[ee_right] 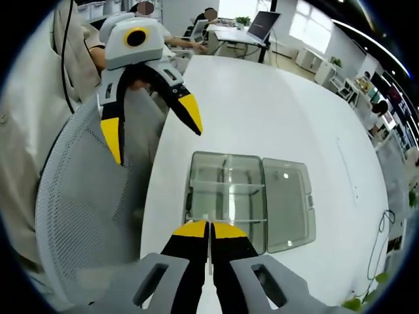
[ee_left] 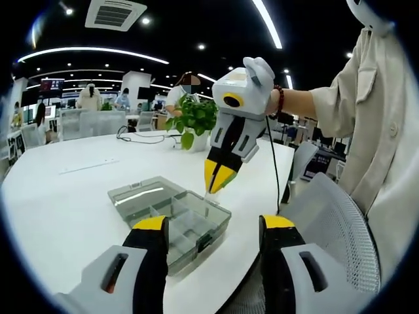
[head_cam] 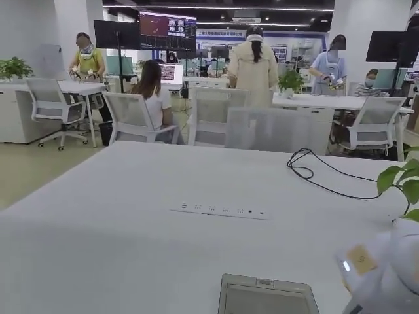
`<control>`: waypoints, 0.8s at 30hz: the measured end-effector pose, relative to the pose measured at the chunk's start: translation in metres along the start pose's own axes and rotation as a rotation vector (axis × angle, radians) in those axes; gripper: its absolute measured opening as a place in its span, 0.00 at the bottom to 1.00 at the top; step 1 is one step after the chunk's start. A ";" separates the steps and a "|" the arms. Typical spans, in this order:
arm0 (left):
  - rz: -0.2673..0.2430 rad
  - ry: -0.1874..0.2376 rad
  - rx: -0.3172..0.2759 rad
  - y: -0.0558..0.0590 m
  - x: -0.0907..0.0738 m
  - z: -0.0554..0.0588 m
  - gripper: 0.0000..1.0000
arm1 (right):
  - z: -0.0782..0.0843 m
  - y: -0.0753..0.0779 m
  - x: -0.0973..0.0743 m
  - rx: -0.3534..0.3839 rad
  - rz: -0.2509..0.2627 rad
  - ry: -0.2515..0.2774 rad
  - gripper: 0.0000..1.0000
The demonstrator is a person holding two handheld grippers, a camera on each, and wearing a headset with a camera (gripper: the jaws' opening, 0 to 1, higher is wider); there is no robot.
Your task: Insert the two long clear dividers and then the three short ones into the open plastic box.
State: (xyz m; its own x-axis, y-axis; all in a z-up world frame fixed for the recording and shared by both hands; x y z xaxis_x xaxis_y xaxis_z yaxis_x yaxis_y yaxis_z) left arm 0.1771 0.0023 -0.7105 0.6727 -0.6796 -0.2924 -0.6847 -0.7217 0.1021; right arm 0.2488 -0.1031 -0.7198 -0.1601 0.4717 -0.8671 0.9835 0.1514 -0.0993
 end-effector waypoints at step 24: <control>-0.028 -0.025 -0.017 -0.004 0.003 0.004 0.76 | 0.020 0.025 0.018 0.079 -0.007 -0.097 0.02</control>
State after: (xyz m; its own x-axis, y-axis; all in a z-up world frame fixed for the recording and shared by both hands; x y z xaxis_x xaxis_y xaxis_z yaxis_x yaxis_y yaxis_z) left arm 0.1806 0.0035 -0.7153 0.6842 -0.6559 -0.3189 -0.6606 -0.7426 0.1101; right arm 0.2723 -0.1088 -0.7476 -0.1617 0.3839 -0.9091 0.9866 0.0833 -0.1403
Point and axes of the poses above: the centre of the closed fingertips' face, and the gripper's own axes: x roughly forward along the fingers, y roughly to its right, z roughly out of its underside, the point moved 4 cm from there along -x, roughly backward along the fingers, and after that the axes turned 11 degrees about -z, right-handed, at the moved point
